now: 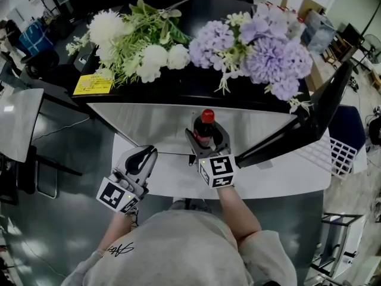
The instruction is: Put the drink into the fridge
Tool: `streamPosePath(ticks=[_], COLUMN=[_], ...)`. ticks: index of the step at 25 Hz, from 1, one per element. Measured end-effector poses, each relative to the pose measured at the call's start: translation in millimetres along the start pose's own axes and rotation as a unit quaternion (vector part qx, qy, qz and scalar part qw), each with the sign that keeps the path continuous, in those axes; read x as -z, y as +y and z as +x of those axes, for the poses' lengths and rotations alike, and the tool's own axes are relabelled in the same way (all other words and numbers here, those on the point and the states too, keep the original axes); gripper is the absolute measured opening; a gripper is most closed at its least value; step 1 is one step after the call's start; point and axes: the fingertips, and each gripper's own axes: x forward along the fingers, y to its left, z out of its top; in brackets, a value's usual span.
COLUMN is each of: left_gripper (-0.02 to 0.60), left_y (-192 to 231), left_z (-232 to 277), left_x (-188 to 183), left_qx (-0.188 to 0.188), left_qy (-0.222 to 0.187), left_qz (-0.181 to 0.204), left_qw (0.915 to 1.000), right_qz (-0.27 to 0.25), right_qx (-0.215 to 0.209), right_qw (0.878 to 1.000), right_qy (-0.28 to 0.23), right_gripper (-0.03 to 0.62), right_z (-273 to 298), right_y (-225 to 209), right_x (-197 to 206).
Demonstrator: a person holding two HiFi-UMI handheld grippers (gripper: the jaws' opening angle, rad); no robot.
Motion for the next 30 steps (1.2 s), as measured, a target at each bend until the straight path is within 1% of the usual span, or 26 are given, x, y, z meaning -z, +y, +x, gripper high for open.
streamPosePath(ticks=[4,9,16,23,30], left_gripper=[0.030,0.031,0.031,0.031,0.031], left_y=[0.2,-0.7,-2.4,-3.8,2.7], left_z=[-4.0,-9.1,-9.9,-12.6,-23.8], left_x=[0.3,1.4,3.5,4.2,5.0], left_qx=[-0.005,-0.010,-0.012,-0.014,-0.032], left_qy=[0.003,0.007,0.011,0.016,0.022], left_qz=[0.001,0.002,0.001,0.002,0.003], left_qw=[1.0000,0.9999,0.9999,0.9998,0.9993], right_qz=[-0.002,-0.023,-0.012,-0.008,-0.008], right_qx=[0.001,0.007,0.019,0.023,0.023], right_qw=[1.000,1.000,1.000,1.000,1.000], right_qy=[0.002,0.005,0.004,0.006,0.013], right_gripper=[0.307,0.307,0.307,0.307,0.307], right_z=[7.7,15.0,25.2,35.9,47.9], right_y=[-3.4,-7.0,-18.9,-25.7,-30.9], right_x=[3.4,8.2,12.9,16.9,19.6])
